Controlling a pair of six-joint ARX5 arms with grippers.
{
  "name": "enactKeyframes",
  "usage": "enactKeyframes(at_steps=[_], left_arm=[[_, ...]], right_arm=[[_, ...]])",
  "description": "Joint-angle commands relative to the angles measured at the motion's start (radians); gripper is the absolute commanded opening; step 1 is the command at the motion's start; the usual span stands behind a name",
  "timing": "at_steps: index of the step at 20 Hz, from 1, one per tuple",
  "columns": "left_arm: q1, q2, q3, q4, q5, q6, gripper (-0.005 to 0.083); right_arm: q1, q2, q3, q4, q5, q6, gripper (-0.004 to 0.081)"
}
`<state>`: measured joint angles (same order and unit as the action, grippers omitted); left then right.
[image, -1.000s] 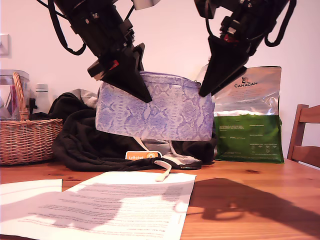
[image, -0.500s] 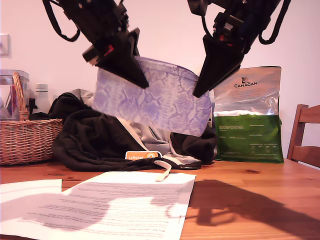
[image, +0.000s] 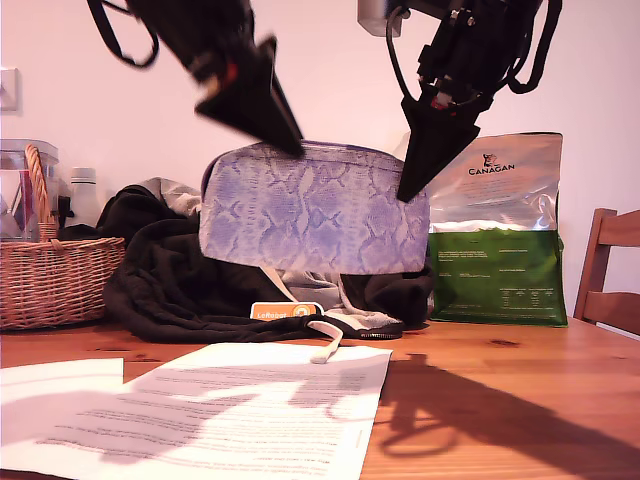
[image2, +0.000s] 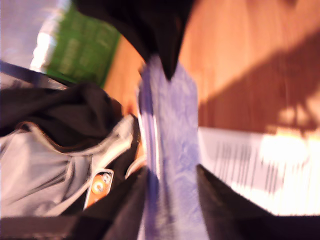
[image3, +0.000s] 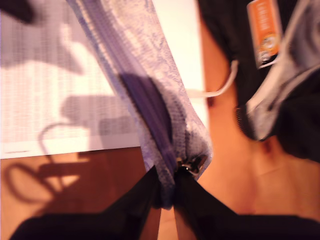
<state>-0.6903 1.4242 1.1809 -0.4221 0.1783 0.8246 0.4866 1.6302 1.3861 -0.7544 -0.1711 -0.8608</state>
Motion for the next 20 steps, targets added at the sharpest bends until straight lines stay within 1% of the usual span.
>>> enactKeyframes(at_steps=[1,2,3,5,7,8,9,13,15,17,20], left_arm=[[0.02,-0.024,-0.008,0.026,0.04,-0.065,0.0293],[0.045,-0.024,-0.008,0.029,0.065,-0.074,0.0289],[0.073,-0.024,-0.008,0.032,0.084,-0.131,0.0286],[0.127,-0.023,-0.008,0.05,0.115,-0.208,0.0286],[0.186,-0.023,-0.008,0.092,0.121,-0.269,0.0285],[0.218,-0.023,-0.008,0.108,0.121,-0.327,0.0285],[0.245,-0.023,-0.008,0.113,0.122,-0.351,0.0285],[0.332,-0.023,-0.008,0.116,0.187,-0.353,0.0285],[0.362,-0.023,-0.008,0.125,0.213,-0.353,0.0284],[0.377,-0.024,-0.008,0.161,0.279,-0.354,0.0284],[0.381,-0.026,-0.006,0.18,0.401,-0.353,0.0284]], right_arm=[[0.009,-0.003,0.01,0.026,-0.001,-0.044,-0.0013],[0.018,-0.003,0.01,0.036,-0.001,-0.08,-0.0013],[0.028,-0.003,0.01,0.049,-0.001,-0.1,-0.0013],[0.049,-0.003,0.01,0.089,0.007,-0.212,-0.0013],[0.076,-0.003,0.01,0.171,0.056,-0.324,-0.0013],[0.087,-0.006,0.01,0.215,0.068,-0.361,-0.0013],[0.1,-0.009,0.01,0.256,0.077,-0.399,-0.0013],[0.158,-0.037,0.01,0.387,0.071,-0.504,-0.0013],[0.192,-0.061,0.01,0.431,0.048,-0.559,-0.0013],[0.214,-0.085,0.01,0.465,0.018,-0.621,-0.0013],[0.234,-0.098,0.01,0.473,-0.005,-0.716,-0.0013]])
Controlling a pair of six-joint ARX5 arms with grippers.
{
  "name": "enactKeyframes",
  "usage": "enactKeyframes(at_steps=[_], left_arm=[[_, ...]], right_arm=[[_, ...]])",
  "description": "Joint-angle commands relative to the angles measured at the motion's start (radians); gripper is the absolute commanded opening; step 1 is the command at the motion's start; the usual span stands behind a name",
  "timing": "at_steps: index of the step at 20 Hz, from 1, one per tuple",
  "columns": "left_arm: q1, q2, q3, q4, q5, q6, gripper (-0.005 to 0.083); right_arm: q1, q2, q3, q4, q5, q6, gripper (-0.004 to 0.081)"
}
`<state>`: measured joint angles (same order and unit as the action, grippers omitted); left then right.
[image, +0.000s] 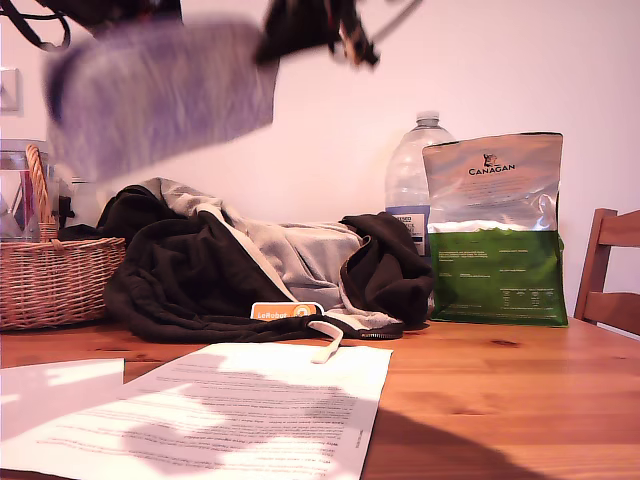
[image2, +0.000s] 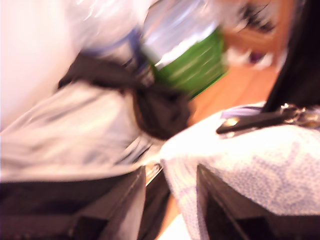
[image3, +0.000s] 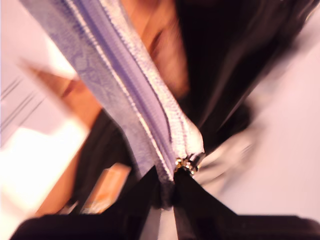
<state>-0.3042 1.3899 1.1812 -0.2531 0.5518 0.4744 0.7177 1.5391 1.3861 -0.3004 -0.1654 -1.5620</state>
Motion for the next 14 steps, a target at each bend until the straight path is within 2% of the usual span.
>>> enactKeyframes(at_steps=[1,3,9,11,14], left_arm=[[-0.005,0.008,-0.006,0.015,0.06,-0.003,0.0284],[-0.006,0.007,-0.006,0.024,0.105,0.008,0.0284],[-0.006,-0.048,0.0,0.035,0.159,0.069,0.0278],[-0.012,-0.066,0.0,0.047,0.179,0.084,0.0221],[-0.031,-0.069,0.0,0.026,0.18,0.11,0.021]], right_arm=[[0.005,-0.007,0.01,0.019,-0.013,-0.047,-0.0013],[0.005,-0.007,0.01,0.018,-0.014,-0.076,-0.0013],[0.004,-0.007,0.01,0.011,-0.02,-0.088,-0.0013],[0.004,-0.007,0.01,0.01,-0.021,-0.088,-0.0013],[0.004,-0.007,0.01,0.011,-0.035,-0.088,-0.0013]])
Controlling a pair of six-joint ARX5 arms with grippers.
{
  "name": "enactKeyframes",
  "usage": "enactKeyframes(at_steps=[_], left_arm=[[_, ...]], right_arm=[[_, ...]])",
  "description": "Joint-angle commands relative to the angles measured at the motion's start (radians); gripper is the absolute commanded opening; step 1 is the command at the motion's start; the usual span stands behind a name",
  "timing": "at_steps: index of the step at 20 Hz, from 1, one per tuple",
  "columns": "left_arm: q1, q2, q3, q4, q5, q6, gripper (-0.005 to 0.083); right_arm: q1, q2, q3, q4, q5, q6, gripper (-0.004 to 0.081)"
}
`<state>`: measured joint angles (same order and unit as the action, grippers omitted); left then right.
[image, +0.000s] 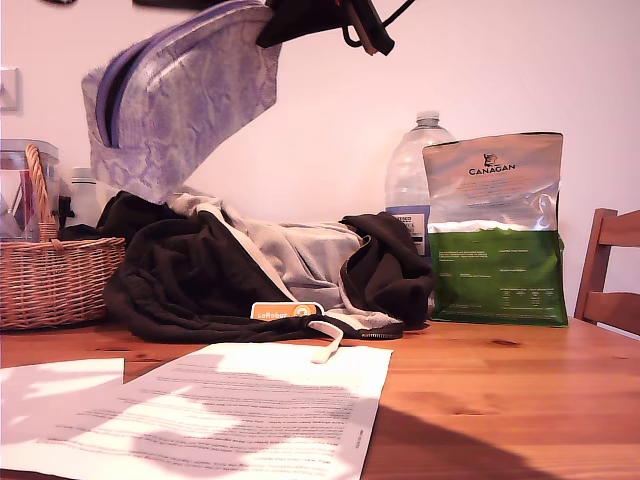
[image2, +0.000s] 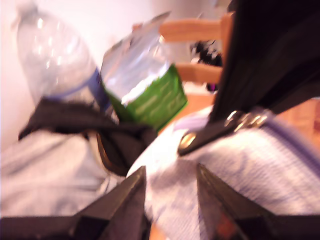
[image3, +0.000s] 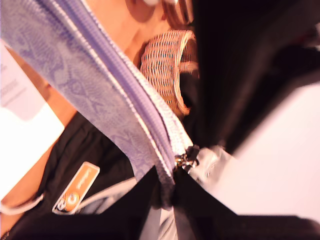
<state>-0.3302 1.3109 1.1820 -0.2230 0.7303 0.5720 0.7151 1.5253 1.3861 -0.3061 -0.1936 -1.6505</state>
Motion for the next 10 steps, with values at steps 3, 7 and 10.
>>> enactKeyframes(at_steps=[3,7,10], left_arm=[[-0.025,0.011,-0.001,-0.023,-0.018,0.067,0.021],[-0.049,0.011,-0.001,-0.043,-0.191,0.197,0.021],[-0.074,0.011,-0.001,-0.054,-0.245,0.298,0.021]], right_arm=[[0.007,0.007,0.01,0.017,-0.009,0.001,-0.0013],[0.01,0.007,0.01,0.017,-0.01,0.0,-0.0013],[0.011,0.007,0.01,0.018,-0.019,0.001,-0.0013]])
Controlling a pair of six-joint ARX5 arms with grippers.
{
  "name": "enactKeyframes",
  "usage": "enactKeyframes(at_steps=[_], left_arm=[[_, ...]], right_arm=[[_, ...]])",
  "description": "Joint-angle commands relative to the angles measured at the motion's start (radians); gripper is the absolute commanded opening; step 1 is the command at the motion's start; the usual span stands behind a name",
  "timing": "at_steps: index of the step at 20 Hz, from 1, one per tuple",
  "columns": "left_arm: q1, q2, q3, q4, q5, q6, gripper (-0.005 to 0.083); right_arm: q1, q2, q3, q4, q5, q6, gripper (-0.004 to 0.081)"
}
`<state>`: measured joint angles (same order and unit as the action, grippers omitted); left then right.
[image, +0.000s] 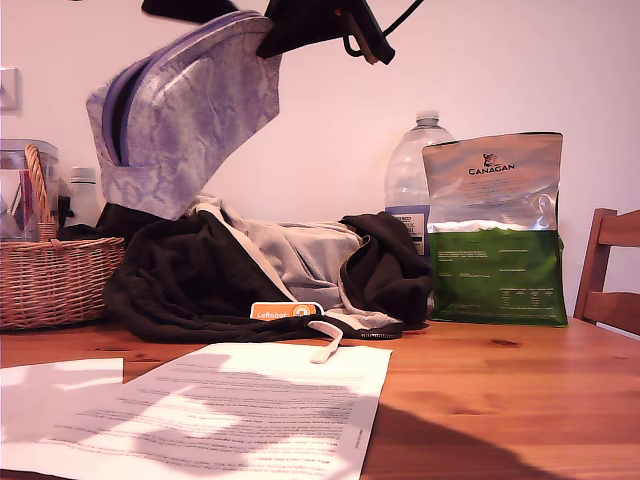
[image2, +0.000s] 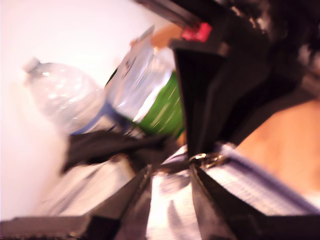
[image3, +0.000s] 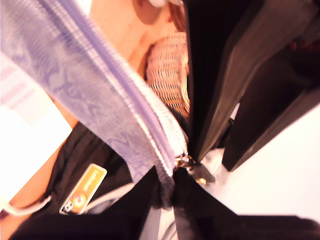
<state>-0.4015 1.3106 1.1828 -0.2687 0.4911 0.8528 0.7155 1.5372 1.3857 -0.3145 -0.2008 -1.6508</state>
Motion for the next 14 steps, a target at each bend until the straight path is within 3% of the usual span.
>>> enactKeyframes(at_steps=[1,4,10,14], left_arm=[[-0.009,0.013,-0.002,-0.016,-0.017,0.045,0.021],[-0.031,0.018,-0.002,-0.029,-0.071,0.11,0.021],[-0.044,0.019,-0.002,-0.056,-0.07,0.151,0.0203],[-0.065,0.019,-0.002,-0.1,-0.07,0.15,-0.0029]], right_arm=[[0.012,-0.005,0.01,0.026,-0.02,0.001,-0.0013],[0.018,-0.005,0.01,0.026,-0.027,0.001,-0.0013],[0.018,-0.005,0.01,0.026,-0.034,0.002,-0.0013],[0.018,-0.005,0.01,0.026,-0.034,0.005,-0.0013]])
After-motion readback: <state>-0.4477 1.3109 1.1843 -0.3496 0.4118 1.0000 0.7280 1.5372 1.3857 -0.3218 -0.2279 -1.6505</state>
